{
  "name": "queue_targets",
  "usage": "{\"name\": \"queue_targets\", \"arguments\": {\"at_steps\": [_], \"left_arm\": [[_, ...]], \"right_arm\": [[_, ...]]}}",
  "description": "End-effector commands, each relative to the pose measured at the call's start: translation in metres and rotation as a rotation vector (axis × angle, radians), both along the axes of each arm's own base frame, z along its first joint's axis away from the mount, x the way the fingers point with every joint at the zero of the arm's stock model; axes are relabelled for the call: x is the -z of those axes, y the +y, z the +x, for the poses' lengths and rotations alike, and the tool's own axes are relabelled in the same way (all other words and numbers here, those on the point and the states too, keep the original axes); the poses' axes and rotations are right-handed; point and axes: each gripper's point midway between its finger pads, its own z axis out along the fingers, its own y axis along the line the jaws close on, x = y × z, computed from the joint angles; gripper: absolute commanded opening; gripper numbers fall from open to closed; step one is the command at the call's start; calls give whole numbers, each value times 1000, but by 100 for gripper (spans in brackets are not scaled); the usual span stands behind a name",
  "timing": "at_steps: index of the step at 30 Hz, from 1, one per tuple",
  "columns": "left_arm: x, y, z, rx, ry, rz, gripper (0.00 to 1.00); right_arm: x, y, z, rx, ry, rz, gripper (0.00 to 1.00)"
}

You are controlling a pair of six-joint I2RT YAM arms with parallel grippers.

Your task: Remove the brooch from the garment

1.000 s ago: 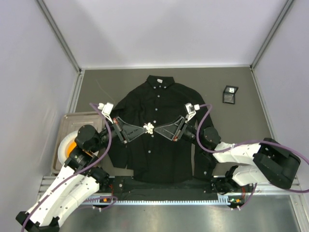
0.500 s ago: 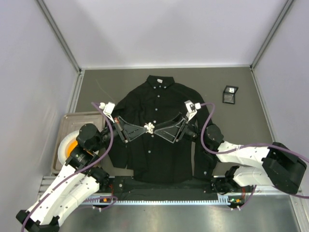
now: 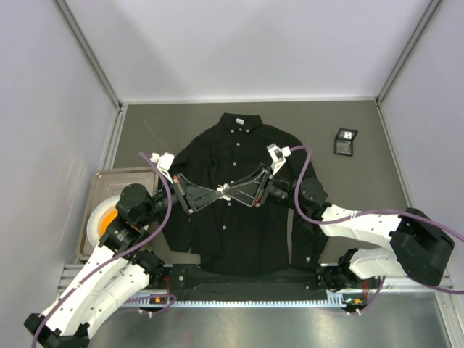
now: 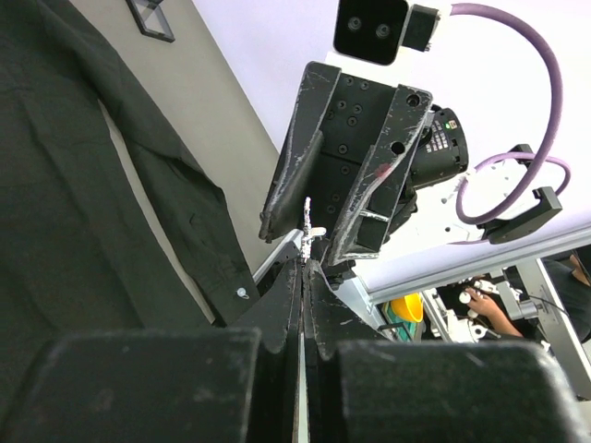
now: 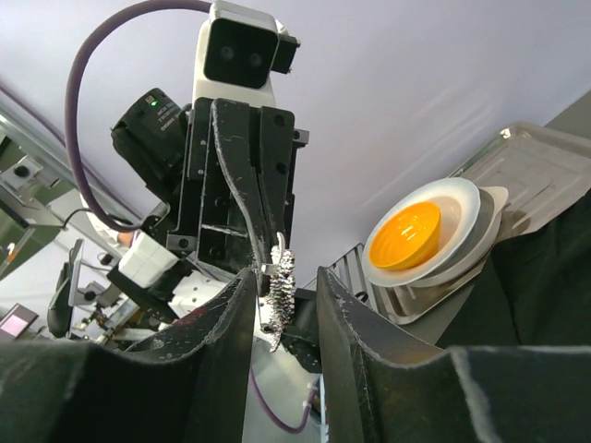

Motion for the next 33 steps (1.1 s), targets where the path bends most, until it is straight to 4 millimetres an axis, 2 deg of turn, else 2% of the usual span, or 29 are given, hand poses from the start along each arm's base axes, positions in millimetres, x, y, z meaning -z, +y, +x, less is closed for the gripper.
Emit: {"name": "queue_targets", "arguments": {"at_steps": [1, 6, 15, 24, 33], "left_arm": [[-24, 4, -2, -7, -89, -22, 0], [-24, 4, -2, -10, -92, -19, 0], [-23, 4, -1, -15, -89, -9, 0], [-25, 5, -3, -10, -92, -15, 0], [-25, 5, -2, -13, -92, -11, 0]], "right_arm": [[-16, 0, -6, -24, -38, 39, 32], [-14, -3, -7, -19, -37, 46, 31], [-17, -11, -9, 2, -44, 56, 43], [-11, -7, -8, -11, -32, 48, 35], [-7, -2, -7, -19, -17, 34, 34]]}}
